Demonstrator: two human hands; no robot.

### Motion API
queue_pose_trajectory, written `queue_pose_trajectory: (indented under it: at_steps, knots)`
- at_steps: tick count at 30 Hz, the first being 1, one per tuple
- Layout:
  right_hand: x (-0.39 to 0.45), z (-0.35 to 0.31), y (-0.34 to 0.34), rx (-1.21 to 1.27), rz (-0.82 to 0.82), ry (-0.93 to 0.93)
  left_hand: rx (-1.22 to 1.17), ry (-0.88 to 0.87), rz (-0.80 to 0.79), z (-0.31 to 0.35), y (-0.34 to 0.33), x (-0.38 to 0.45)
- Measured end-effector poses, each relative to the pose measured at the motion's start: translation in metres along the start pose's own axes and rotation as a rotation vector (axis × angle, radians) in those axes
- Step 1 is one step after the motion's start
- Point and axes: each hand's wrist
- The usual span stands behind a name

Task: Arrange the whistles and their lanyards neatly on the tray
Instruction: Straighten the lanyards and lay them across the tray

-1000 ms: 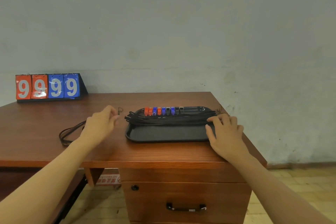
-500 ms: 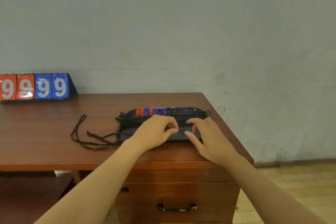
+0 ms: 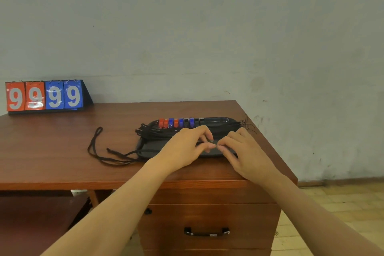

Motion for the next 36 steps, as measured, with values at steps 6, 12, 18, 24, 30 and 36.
queue_pose_trajectory:
  at_steps: [6, 12, 18, 24, 30, 36]
  knots:
    - [0.002, 0.009, -0.003, 0.021, 0.078, -0.167, 0.149, 0.076, 0.085, -0.034, 0.025, -0.028]
    - [0.004, 0.017, -0.003, 0.004, 0.199, -0.310, 0.153, 0.251, 0.255, -0.097, 0.060, -0.072]
    - [0.007, 0.040, -0.003, 0.059, 0.207, -0.474, 0.092, 0.343, 0.300, -0.136, 0.065, -0.091]
    - [0.011, 0.066, 0.006, 0.176, 0.254, -0.581, 0.042, 0.365, 0.316, -0.153, 0.054, -0.081]
    - [0.014, 0.082, -0.004, 0.271, 0.221, -0.668, 0.001, 0.433, 0.344, -0.168, 0.040, -0.072]
    - [0.025, 0.088, -0.004, 0.317, 0.151, -0.646, 0.009, 0.444, 0.360, -0.173, 0.042, -0.069]
Point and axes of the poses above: each hand's wrist, its own x-axis towards the middle knuckle, its own y-axis out of the back of the hand, z = x × y, and after that the axes turned 14 degrees about -z, right-handed
